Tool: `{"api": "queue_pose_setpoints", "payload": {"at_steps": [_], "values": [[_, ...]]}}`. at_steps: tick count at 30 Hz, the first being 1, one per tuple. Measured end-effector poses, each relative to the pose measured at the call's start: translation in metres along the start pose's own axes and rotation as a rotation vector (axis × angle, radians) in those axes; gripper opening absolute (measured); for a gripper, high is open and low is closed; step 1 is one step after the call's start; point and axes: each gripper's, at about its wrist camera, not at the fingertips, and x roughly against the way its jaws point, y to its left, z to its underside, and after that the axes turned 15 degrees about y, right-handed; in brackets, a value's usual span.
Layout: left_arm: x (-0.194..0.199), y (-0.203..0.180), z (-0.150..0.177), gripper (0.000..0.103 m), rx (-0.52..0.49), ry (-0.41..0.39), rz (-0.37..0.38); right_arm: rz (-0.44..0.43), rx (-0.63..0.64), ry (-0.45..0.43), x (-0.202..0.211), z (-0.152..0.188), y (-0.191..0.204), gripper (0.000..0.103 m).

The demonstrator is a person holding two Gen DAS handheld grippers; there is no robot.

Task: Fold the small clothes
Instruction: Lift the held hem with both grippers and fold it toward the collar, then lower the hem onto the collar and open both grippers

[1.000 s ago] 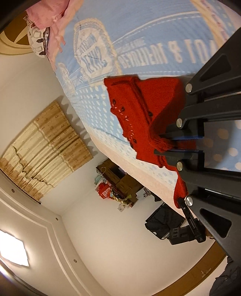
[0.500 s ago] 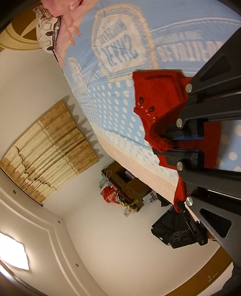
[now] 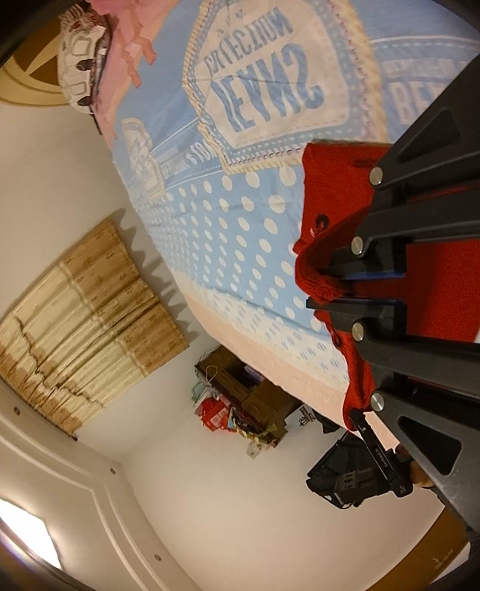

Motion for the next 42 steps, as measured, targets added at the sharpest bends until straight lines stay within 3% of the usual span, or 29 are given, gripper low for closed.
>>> {"api": "queue_pose_setpoints", "payload": {"at_steps": [10,17,20,21,22,24,31,33,34,35,36,38,42], "values": [[-0.063,0.030,-0.024,0.016,0.048,0.117,-0.048,0.066,-0.086,0.105,-0.088,-0.038,-0.056,0.006],[-0.072,0.037,-0.035,0.024,0.092,0.158,-0.048,0.144,-0.142,0.211,-0.129,-0.044,-0.081,0.007],[-0.063,0.036,-0.038,0.048,0.103,0.123,-0.099,0.175,-0.120,0.208,-0.129,-0.042,-0.079,0.007],[-0.061,0.037,-0.040,0.069,0.107,0.105,-0.118,0.182,-0.109,0.209,-0.129,-0.042,-0.078,0.007],[-0.055,0.038,-0.041,0.080,0.113,0.078,-0.127,0.186,-0.101,0.207,-0.128,-0.043,-0.076,0.007],[-0.047,0.041,-0.043,0.080,0.115,0.049,-0.131,0.175,-0.101,0.199,-0.125,-0.046,-0.076,0.007],[-0.055,0.035,-0.035,0.080,0.063,0.098,-0.236,0.200,-0.065,0.199,-0.123,-0.055,-0.068,0.010],[-0.061,0.032,-0.030,0.080,0.050,0.116,-0.258,0.187,-0.075,0.204,-0.125,-0.058,-0.069,0.017],[-0.064,0.032,-0.028,0.080,0.048,0.125,-0.267,0.155,-0.088,0.195,-0.124,-0.060,-0.071,0.036],[-0.067,0.033,-0.027,0.080,0.046,0.131,-0.269,0.112,-0.117,0.173,-0.120,-0.063,-0.075,0.063],[-0.068,0.033,-0.025,0.080,0.045,0.133,-0.271,0.063,-0.150,0.145,-0.115,-0.065,-0.079,0.069],[-0.071,0.034,-0.023,0.080,0.049,0.136,-0.274,0.036,-0.159,0.135,-0.110,-0.069,-0.080,0.070],[-0.063,0.033,-0.020,0.080,0.060,0.124,-0.271,0.194,-0.047,0.166,-0.104,-0.062,-0.060,0.070]]}}
